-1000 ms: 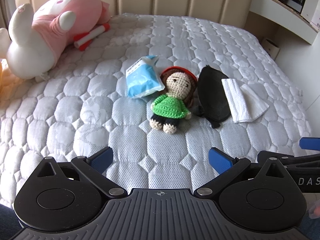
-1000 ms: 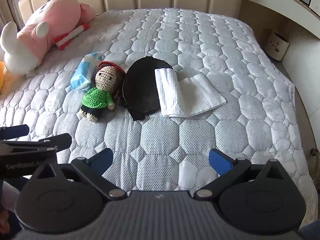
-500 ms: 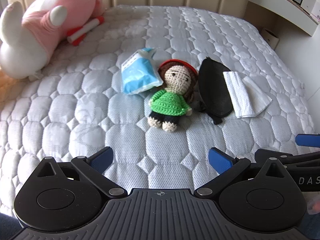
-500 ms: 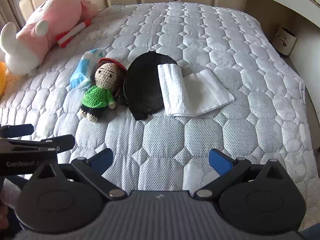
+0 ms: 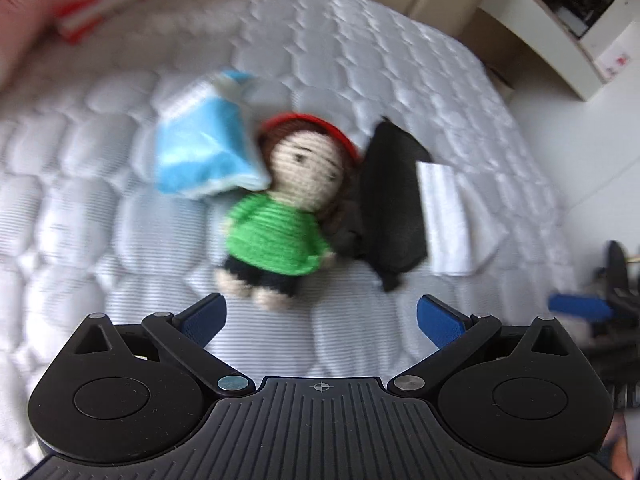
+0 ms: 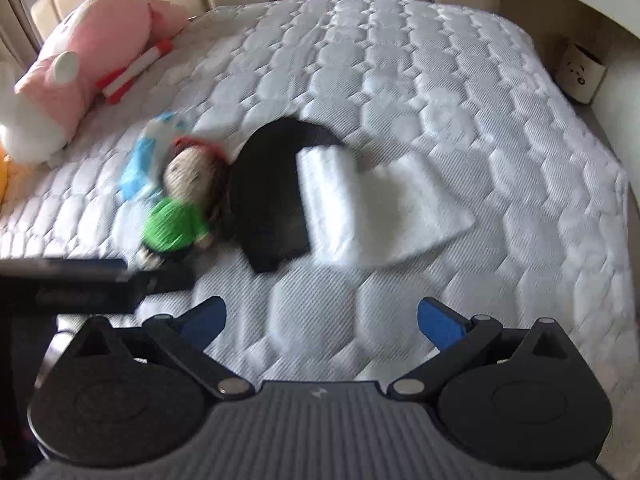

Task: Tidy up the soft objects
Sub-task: 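Grasp the folded white paper towel with the right tool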

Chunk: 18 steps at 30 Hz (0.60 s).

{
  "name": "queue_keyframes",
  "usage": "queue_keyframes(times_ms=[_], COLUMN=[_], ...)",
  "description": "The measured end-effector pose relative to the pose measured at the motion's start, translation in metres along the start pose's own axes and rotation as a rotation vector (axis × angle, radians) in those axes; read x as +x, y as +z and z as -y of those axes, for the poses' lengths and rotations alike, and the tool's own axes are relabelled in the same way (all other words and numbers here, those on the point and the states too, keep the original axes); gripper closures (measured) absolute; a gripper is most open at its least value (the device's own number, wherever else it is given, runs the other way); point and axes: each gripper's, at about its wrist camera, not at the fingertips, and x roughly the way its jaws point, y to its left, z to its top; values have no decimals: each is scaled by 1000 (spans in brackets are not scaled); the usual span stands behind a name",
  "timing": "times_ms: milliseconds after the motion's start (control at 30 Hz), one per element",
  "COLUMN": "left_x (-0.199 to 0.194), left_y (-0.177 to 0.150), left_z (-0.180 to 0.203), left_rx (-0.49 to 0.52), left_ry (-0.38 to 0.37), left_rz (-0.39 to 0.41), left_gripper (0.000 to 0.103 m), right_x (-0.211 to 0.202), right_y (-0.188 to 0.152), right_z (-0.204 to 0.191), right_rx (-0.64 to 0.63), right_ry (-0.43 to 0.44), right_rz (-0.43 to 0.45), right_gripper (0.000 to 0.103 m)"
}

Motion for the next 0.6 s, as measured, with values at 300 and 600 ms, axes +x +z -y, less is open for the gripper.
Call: queue_keyframes(times_ms=[300,600], left_x=[23,21], left_y=[9,7], left_z=[-1,-9], left_rx=[55,0], left_ry=[-7,-87], left_rz=[-40,10], left_gripper=[0,0], right_x=[63,115], right_y=[59,60], right_z=[60,58], right_rx=[16,-147], right_ry=[53,55], right_rz=[-62,-81], right_gripper=[0,0])
